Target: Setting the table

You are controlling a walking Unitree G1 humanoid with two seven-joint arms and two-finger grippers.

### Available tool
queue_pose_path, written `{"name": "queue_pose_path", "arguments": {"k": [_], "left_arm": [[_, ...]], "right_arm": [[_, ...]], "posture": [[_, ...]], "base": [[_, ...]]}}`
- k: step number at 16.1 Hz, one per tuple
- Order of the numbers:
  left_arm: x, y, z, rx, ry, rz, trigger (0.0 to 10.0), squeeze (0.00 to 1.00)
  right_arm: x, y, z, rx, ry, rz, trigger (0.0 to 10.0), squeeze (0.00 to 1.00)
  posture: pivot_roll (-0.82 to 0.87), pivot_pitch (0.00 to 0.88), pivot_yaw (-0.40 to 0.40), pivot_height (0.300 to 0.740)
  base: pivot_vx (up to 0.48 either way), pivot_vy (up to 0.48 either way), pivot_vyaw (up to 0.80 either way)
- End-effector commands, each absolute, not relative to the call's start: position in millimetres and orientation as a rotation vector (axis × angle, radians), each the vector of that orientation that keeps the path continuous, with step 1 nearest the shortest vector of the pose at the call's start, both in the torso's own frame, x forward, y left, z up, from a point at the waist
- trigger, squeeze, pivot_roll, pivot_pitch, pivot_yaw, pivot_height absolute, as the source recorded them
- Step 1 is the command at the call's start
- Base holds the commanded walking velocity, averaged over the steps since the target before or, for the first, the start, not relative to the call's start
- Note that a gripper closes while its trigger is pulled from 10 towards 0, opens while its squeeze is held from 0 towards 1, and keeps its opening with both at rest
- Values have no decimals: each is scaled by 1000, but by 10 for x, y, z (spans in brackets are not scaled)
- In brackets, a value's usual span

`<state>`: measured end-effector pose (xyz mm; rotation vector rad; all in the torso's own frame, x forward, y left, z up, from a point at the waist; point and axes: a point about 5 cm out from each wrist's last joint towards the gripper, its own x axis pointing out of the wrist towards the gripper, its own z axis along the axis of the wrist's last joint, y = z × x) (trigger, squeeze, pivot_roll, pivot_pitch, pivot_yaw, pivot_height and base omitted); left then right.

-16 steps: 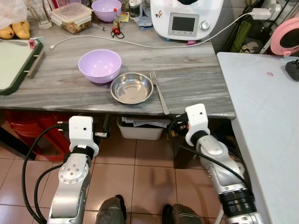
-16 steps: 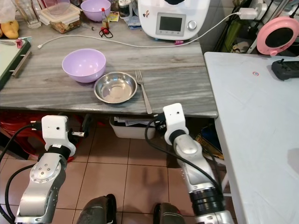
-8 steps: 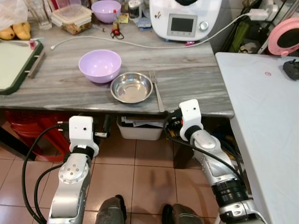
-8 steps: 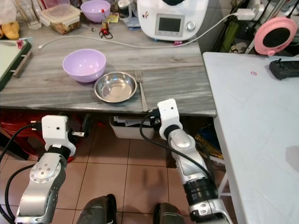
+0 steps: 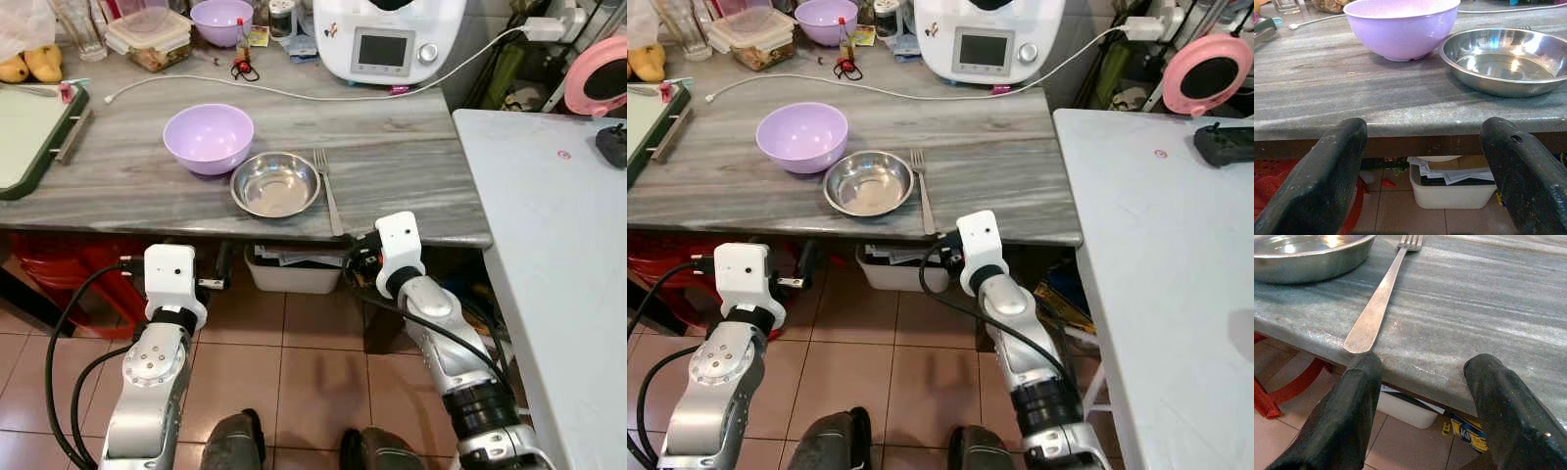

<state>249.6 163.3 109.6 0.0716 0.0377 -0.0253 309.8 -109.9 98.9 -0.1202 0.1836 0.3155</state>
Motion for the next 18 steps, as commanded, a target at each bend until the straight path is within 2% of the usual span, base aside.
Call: {"name": "queue_pose_path", "arguments": {"k": [1,5,10,14,18], "left_arm": [[2476,1649,1086,78,45,-28,10000,0],[2467,1668,1064,76,48,-17,10000,0],[2471,1655,1052,73,51,-24,10000,0],[2494,1645,1058,74,47,-29,10000,0],[2501,1627,1060,70,45,-32,10000,0]], "right_arm": [[3054,-1151,1041,-114,153,300,10000,0],[2836,-1295,1191,-95,79,263,10000,0],[2662,-1244,1113,-55,153,383,10000,0],[2691,-1143,1065,-42,195,492,10000,0],[2805,-1141,1055,-65,197,507,10000,0]], "posture": [[66,116,9,740],[56,82,11,740],[47,82,14,740],[49,87,12,740],[48,93,12,740]], "base": [[0,0,0],[0,0,0],[0,0,0],[0,0,0],[0,0,0]]}}
